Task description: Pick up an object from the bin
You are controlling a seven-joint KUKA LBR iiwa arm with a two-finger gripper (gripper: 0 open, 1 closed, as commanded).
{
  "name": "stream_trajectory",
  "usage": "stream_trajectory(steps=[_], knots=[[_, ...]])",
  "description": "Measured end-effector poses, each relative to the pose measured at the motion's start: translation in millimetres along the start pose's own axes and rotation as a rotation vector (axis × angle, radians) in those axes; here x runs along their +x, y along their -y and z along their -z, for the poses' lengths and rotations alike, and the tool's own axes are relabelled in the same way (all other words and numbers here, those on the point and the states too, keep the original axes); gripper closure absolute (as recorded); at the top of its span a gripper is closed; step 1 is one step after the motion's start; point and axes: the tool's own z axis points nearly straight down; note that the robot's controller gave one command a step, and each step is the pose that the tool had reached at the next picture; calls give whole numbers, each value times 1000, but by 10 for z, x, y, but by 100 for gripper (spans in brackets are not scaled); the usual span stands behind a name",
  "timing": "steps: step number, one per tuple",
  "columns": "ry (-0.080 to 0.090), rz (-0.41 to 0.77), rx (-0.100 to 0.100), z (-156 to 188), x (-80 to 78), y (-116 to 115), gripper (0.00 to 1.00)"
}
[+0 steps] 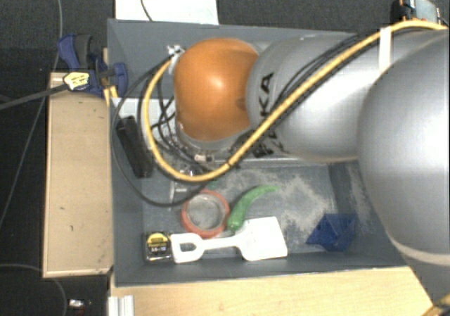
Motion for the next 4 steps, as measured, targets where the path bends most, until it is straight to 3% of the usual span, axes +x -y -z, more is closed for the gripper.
stream_trajectory(steps=[1, 2, 3, 4], knots=[[8, -6, -2, 47, -22, 14, 0], [4, 97, 0, -1202, -243, 794, 0], [23, 310, -6, -307, -155, 649, 0], [-10, 101, 3, -1139, -176, 796, 0]])
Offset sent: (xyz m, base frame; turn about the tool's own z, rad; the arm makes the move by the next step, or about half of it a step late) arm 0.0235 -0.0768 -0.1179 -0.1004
